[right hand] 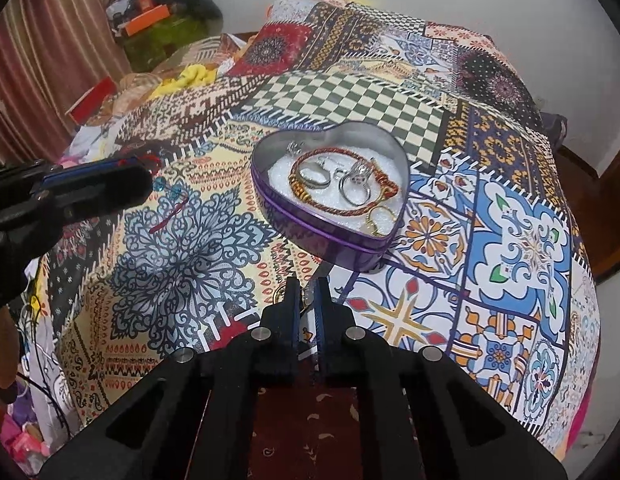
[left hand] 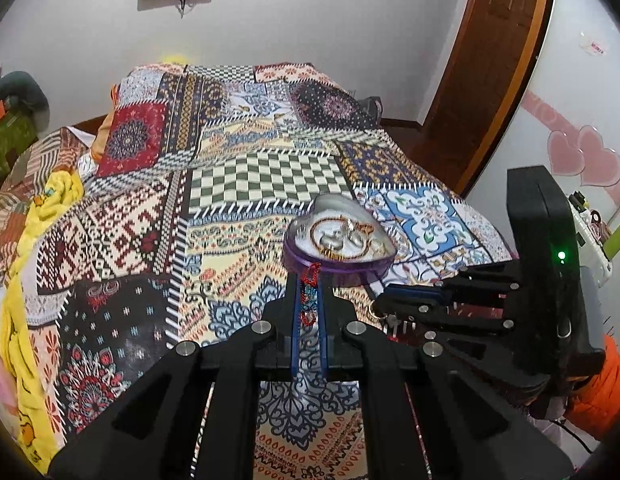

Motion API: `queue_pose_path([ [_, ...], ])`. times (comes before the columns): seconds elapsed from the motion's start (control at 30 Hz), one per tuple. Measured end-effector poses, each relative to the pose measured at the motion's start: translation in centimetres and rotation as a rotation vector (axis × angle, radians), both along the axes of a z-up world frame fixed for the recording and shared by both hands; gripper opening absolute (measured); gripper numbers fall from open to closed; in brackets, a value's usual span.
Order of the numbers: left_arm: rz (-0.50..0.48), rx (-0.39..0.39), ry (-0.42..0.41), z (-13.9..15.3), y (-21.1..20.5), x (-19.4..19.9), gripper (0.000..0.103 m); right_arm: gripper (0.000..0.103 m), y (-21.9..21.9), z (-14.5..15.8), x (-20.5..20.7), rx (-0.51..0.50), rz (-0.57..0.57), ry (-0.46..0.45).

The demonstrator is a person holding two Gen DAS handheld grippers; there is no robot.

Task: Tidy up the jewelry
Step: 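Lower the red bracelet into the heart tin and open the right tool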

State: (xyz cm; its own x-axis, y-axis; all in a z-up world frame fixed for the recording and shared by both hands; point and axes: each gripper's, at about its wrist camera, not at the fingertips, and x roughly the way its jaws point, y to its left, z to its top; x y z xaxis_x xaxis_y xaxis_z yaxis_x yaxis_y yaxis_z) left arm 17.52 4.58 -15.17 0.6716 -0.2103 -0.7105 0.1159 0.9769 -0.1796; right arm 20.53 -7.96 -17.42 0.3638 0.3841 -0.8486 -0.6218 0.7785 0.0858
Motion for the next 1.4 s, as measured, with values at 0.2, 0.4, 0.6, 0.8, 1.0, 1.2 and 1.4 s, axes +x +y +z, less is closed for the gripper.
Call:
queue_pose_path([
  [0.2,-0.001,-0.005,-0.049,1.8,-0.1,0.7,0.006,0.006,-0.8,1.7,0.1,0.044,-0.017,-0.022],
  [0.4,-0.006,-0.015,-0.098,3.6,-0.5,1.4,0.006,0.006,-1.6,4.0,0.4,0.083,-0.036,-0.076],
  [0.6,-0.015,-0.01,-0.144,5.1,-1.1,2.4,0.006,0.006,-2.2,5.6,1.4,0.123,-0.062,-0.115],
  [0.8,-0.026,-0.001,-0.147,5.2,-1.4,3.7,0.006,0.006,-2.7,6.8,2.4,0.154,-0.083,-0.15],
  [1.0,-0.037,-0.017,-0.156,5.2,-1.6,5.2,0.006,0.006,-2.7,7.2,3.3,0.165,-0.082,-0.173],
  [1.2,-0.053,-0.032,-0.136,4.2,-1.9,6.5,0.006,0.006,-2.4,6.6,4.1,0.176,-0.073,-0.162],
  [1.4,-0.067,-0.024,-0.064,1.2,-2.2,7.7,0.006,0.006,-2.0,4.9,4.7,0.162,-0.06,-0.122],
])
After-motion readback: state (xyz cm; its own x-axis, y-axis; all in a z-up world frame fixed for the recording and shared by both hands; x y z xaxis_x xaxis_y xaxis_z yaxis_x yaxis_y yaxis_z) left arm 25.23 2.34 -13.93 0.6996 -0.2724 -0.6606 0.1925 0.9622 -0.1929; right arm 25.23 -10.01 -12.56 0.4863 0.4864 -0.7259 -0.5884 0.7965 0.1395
